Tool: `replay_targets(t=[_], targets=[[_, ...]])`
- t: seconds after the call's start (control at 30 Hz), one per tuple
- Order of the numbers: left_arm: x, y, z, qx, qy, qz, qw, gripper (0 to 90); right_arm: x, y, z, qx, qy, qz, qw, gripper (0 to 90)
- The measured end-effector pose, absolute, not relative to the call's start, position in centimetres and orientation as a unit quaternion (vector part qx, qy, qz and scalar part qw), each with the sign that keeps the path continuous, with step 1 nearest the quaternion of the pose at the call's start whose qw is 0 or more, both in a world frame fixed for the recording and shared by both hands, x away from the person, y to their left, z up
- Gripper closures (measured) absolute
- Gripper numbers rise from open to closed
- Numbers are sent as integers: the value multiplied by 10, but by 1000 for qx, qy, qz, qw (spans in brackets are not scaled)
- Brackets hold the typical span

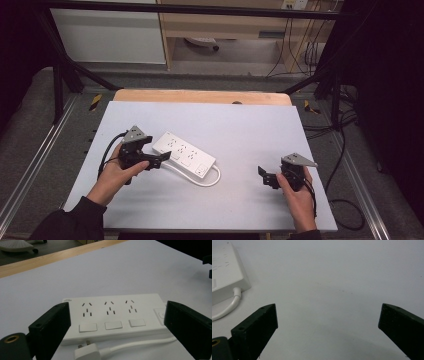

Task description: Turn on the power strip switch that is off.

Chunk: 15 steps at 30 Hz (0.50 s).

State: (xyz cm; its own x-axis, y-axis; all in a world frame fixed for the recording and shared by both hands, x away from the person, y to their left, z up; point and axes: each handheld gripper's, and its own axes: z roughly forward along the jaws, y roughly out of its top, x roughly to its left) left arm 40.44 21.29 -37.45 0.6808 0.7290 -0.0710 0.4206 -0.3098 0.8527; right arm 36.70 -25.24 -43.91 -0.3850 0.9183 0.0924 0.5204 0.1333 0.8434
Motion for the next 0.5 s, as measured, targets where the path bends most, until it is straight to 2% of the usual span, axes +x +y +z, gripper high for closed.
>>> replay_targets(t=[0.5], targets=[[406, 201, -384, 801, 351, 153, 460, 80, 367, -253, -439, 504, 715, 425, 234, 29]])
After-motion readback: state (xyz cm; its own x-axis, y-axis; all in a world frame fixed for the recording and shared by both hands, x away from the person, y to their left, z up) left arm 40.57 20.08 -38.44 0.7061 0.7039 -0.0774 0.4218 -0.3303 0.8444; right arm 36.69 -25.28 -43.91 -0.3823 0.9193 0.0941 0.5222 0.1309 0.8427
